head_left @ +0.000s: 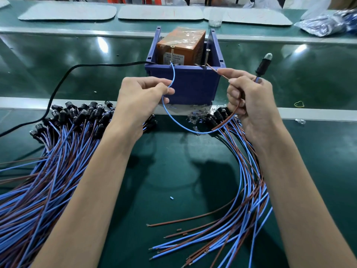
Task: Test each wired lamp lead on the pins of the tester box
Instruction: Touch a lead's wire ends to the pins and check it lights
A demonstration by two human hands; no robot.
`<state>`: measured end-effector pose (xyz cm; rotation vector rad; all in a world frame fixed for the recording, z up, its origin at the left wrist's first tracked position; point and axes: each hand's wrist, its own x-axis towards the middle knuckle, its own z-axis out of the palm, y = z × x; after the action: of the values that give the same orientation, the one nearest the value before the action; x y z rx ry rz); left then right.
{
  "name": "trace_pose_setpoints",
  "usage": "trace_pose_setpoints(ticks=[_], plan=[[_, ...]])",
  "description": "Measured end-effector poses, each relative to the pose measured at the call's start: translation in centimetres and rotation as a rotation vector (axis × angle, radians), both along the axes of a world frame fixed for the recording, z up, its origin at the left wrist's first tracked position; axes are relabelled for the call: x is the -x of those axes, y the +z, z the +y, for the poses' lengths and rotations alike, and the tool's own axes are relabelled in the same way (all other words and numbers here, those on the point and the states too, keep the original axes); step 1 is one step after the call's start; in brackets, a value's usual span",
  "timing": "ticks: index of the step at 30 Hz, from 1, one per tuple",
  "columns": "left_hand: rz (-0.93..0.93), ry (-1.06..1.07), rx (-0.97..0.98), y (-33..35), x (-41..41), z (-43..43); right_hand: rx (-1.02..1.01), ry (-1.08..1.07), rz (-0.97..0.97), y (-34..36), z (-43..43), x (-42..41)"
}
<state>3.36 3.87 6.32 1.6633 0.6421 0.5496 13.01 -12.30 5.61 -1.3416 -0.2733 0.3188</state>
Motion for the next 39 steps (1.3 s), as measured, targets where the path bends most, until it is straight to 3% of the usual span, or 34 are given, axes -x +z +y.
trace_pose_setpoints(ticks=[21,39], plan=[[-0.063,-0.032,0.016,0.32,0.29,0.37,-0.109,-0.052,0.018,0.31,-0.16,-0.02],[-0.060,-0.065,0.008,0.30,0.29,-0.10,0.000,0.015,0.006,-0.02,-0.04,-0.10]])
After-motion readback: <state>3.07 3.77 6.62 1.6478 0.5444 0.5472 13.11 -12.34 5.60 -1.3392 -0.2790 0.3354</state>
